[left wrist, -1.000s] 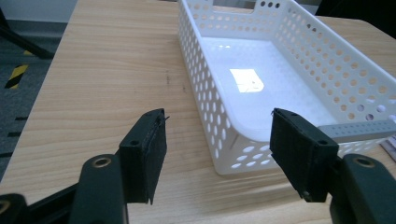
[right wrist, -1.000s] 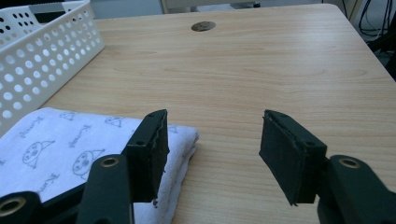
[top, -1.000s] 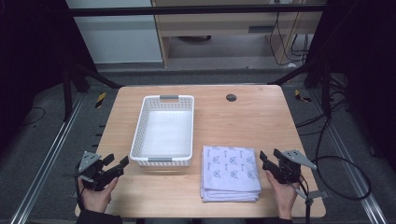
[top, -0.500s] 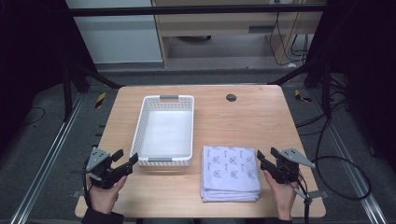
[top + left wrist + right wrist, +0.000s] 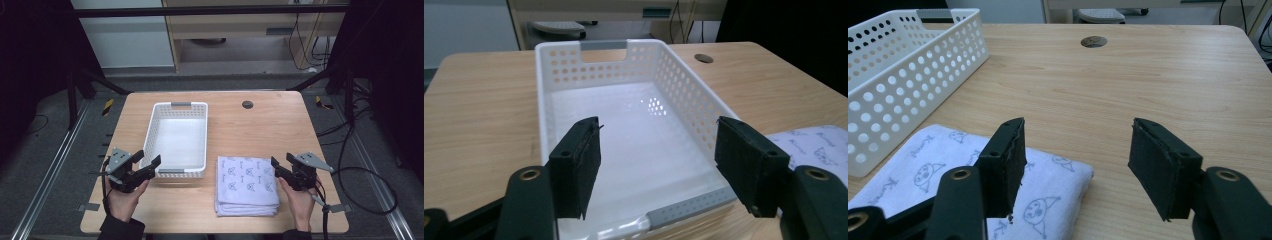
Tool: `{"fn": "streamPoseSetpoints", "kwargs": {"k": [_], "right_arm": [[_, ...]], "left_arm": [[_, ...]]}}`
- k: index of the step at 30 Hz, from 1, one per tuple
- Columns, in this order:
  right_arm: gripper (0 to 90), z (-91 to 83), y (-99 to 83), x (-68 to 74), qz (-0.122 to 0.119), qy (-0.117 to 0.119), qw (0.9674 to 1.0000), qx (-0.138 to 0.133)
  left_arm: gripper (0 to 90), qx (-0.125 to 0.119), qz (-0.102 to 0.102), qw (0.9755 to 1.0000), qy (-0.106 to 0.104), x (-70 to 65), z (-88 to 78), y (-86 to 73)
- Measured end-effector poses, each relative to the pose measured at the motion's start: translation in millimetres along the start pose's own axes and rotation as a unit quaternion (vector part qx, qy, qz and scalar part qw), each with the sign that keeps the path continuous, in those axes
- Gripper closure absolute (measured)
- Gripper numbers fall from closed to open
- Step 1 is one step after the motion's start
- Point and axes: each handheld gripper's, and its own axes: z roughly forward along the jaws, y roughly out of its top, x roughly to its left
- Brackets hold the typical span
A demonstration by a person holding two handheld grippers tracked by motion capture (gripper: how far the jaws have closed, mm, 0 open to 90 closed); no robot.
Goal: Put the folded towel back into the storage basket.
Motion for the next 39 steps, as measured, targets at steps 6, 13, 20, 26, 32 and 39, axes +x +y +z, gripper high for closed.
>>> {"fn": "streamPoseSetpoints", "kwargs": {"k": [6, 13, 20, 26, 32, 39], "right_arm": [[36.7, 1.7, 2.5, -0.6, -0.001, 0.001, 1.0000, -0.002], [36.2, 0.3, 4.5, -2.4, 0.001, -0.001, 1.0000, -0.007], [36.1, 2.5, 6.9, -4.0, 0.001, 0.002, 1.0000, -0.008], [36.8, 5.1, 8.6, -5.0, 0.001, 0.006, 1.0000, -0.006], [38.2, 7.3, 8.4, -5.8, 0.004, 0.013, 0.9999, -0.003], [39.0, 9.7, 8.0, -5.0, 0.004, 0.020, 0.9998, 0.004]], "left_arm": [[33.8, -0.004, 0.017, 0.9997, -0.016, -22.7, 12.5, 12.3], [32.9, -0.009, 0.034, 0.9988, -0.033, -48.0, 23.5, 23.4], [34.0, -0.006, 0.054, 0.9977, -0.040, -76.8, 34.4, 26.0], [35.6, 0.004, 0.057, 0.9975, -0.042, -88.8, 37.8, 24.3], [36.4, 0.005, 0.045, 0.9978, -0.049, -103.1, 39.5, 13.2], [37.4, 0.018, 0.038, 0.9977, -0.053, -110.8, 42.2, -2.0]]}}
